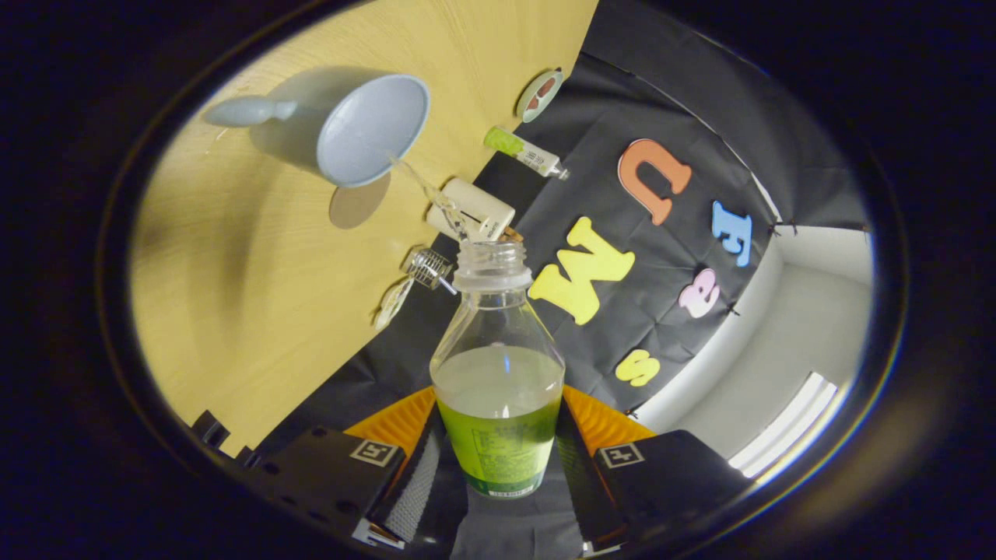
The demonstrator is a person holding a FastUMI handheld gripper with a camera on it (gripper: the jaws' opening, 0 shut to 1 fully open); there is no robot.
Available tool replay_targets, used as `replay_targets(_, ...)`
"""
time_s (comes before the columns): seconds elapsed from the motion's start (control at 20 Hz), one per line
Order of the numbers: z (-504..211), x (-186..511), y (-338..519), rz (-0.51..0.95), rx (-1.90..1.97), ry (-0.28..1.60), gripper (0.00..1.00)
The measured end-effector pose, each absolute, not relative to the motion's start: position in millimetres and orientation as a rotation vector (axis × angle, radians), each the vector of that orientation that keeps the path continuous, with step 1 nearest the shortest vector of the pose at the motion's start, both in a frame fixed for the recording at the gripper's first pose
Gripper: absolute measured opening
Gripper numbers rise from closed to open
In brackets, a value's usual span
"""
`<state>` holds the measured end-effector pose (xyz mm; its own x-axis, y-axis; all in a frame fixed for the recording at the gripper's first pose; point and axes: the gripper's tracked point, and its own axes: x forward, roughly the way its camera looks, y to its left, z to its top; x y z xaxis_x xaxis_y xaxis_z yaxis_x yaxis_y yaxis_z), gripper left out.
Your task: Take the bottle from table, then pour the juice into the cup, finally place the bottle on the coaster
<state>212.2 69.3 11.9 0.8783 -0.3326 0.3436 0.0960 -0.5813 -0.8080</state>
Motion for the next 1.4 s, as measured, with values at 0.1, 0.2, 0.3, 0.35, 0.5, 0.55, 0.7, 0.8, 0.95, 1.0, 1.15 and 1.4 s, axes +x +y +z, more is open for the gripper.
replay_targets(0.1,12,211,73,-0.597,-2.128,0.168,0.79)
replay_targets(0.2,12,210,80,-0.606,-2.155,0.131,0.79)
replay_targets(0.3,16,210,83,-0.631,-2.181,0.111,0.79)
replay_targets(0.35,16,209,87,-0.629,-2.198,0.1,0.79)
replay_targets(0.5,20,211,93,-0.635,-2.24,0.074,0.79)
replay_targets(0.55,22,211,94,-0.64,-2.245,0.071,0.79)
replay_targets(0.7,25,209,98,-0.648,-2.254,0.056,0.79)
replay_targets(0.8,27,206,104,-0.653,-2.274,0.037,0.79)
replay_targets(0.95,30,202,113,-0.652,-2.305,-0.002,0.79)
replay_targets(1.0,33,200,115,-0.664,-2.314,-0.015,0.79)
replay_targets(1.15,35,203,117,-0.682,-2.325,-0.029,0.79)
replay_targets(1.4,36,203,124,-0.686,-2.336,-0.062,0.79)
